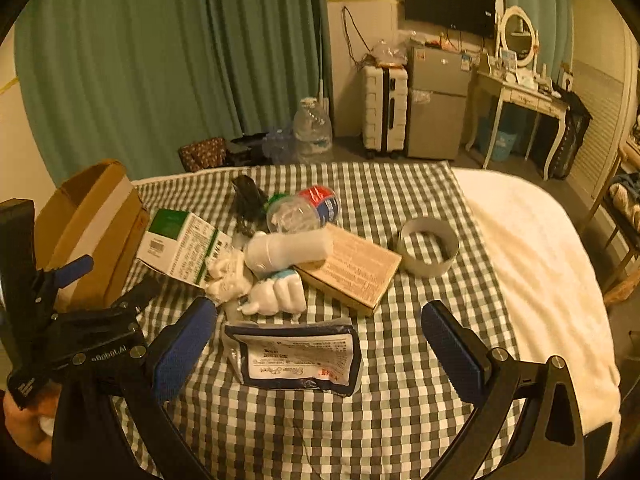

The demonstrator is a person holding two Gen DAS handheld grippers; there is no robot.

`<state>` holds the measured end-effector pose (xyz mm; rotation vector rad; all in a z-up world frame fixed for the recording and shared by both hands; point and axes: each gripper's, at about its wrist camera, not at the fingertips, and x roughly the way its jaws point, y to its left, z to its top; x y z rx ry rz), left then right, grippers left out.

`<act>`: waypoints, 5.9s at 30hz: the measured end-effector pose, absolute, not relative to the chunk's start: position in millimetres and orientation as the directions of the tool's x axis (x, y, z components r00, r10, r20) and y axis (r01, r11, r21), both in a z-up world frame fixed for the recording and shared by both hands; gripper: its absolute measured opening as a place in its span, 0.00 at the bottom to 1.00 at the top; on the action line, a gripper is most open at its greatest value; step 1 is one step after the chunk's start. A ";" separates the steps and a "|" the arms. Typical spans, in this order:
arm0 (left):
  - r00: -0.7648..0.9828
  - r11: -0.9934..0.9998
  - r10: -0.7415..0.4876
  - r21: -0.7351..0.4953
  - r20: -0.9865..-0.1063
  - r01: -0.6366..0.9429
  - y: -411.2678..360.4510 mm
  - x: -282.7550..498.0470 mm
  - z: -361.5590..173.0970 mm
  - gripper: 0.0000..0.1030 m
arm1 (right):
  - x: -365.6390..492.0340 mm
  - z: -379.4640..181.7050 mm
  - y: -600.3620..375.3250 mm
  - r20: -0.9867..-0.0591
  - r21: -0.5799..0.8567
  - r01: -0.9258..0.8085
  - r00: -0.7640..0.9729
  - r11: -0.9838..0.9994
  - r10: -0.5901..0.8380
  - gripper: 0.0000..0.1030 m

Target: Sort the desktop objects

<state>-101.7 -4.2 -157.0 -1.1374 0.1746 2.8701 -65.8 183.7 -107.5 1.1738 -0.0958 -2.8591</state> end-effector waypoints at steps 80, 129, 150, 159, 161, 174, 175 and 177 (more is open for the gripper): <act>-0.926 -0.984 0.040 0.148 -0.375 -0.103 16.9 -60.8 -95.9 0.94 | -81.4 -120.2 190.7 -0.654 0.110 -0.055 -0.756 -0.992 -0.031 0.22; -0.962 -0.991 -0.122 0.086 -0.246 0.104 -130.2 -3.5 6.1 0.94 | -40.1 31.6 52.3 -0.328 0.096 0.107 -0.935 -0.990 -0.133 0.24; -0.902 -0.975 -0.222 0.058 -0.371 0.216 -209.2 -37.0 -42.2 0.93 | -93.8 3.2 -70.1 -0.379 0.072 0.307 -0.872 -0.949 -0.311 0.25; -0.869 -0.982 -0.180 0.039 -0.461 0.182 -220.8 -57.1 -71.8 0.93 | -138.9 -11.9 -107.8 -0.425 0.070 0.374 -0.827 -0.925 -0.367 0.25; -0.859 -0.983 -0.182 0.054 -0.479 0.178 -219.7 -61.9 -79.8 0.93 | -148.7 -18.5 -121.0 -0.443 0.061 0.397 -0.811 -0.916 -0.382 0.25; -0.779 -0.969 -0.240 0.097 -0.580 0.227 -222.2 -85.8 -109.3 0.94 | -185.1 -55.7 -154.6 -0.531 0.038 0.441 -0.751 -0.897 -0.392 0.60; -0.785 -0.970 -0.236 0.093 -0.573 0.224 -221.1 -83.7 -107.7 0.95 | -186.5 -56.3 -156.0 -0.532 0.042 0.434 -0.753 -0.900 -0.388 0.79; -0.797 -0.971 -0.229 0.078 -0.559 0.224 -220.6 -80.6 -102.2 0.95 | -185.5 -55.5 -153.5 -0.516 0.068 0.431 -0.757 -0.900 -0.402 0.82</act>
